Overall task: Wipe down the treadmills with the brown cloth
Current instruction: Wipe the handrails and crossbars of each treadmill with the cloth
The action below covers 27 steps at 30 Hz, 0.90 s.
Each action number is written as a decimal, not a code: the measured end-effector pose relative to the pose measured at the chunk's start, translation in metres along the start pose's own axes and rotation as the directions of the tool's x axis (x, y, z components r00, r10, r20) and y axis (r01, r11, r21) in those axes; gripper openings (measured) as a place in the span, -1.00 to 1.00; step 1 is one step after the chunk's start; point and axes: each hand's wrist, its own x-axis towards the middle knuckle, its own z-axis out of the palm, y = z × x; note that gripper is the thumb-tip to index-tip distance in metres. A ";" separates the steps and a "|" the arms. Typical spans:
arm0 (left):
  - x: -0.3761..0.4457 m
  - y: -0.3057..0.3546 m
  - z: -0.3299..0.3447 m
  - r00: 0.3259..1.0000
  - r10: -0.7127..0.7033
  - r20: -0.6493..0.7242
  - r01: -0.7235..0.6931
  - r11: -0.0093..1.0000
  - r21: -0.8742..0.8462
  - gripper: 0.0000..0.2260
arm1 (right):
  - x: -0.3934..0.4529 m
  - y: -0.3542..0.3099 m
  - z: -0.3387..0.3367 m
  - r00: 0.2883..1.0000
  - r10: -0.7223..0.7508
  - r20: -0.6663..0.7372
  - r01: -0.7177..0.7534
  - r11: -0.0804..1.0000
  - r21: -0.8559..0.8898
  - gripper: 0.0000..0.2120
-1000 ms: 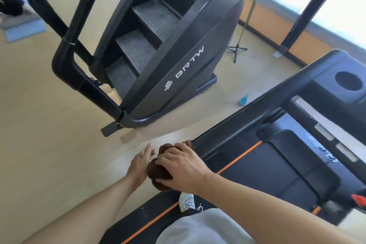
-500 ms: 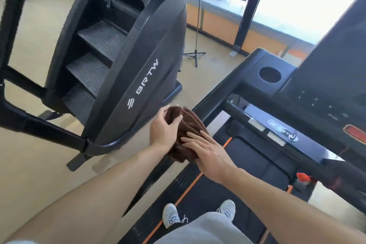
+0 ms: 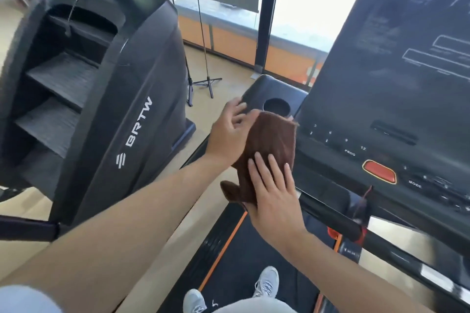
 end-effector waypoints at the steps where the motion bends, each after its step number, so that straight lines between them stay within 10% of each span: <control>1: 0.007 -0.012 -0.002 0.998 -0.043 -0.038 0.047 0.994 0.102 -0.47 | 0.008 0.005 0.008 0.989 0.047 0.141 -0.042 0.998 -0.038 -0.16; 4: 0.012 -0.057 -0.018 0.980 -0.166 -0.112 0.199 0.871 0.450 -0.49 | 0.020 0.016 0.035 0.892 0.132 0.431 -0.067 0.984 -0.164 0.02; 8: 0.013 -0.099 -0.038 0.950 -0.288 -0.121 0.298 0.724 0.622 -0.43 | 0.041 0.015 0.051 0.904 0.171 0.392 -0.096 0.975 -0.202 0.12; 12: 0.027 -0.111 -0.037 0.920 -0.360 -0.155 0.366 0.645 0.671 -0.39 | 0.084 0.020 0.051 0.896 0.223 0.384 -0.219 0.974 -0.054 -0.19; 23: 0.041 -0.113 -0.024 0.900 -0.341 -0.273 0.415 0.473 0.777 -0.33 | 0.170 0.053 0.058 0.534 -0.023 0.845 -0.522 0.777 0.351 -0.70; 27: 0.041 -0.110 -0.021 0.922 -0.294 -0.252 0.366 0.445 0.817 -0.36 | 0.159 0.029 0.062 0.703 0.169 0.691 -0.370 0.916 0.153 -0.71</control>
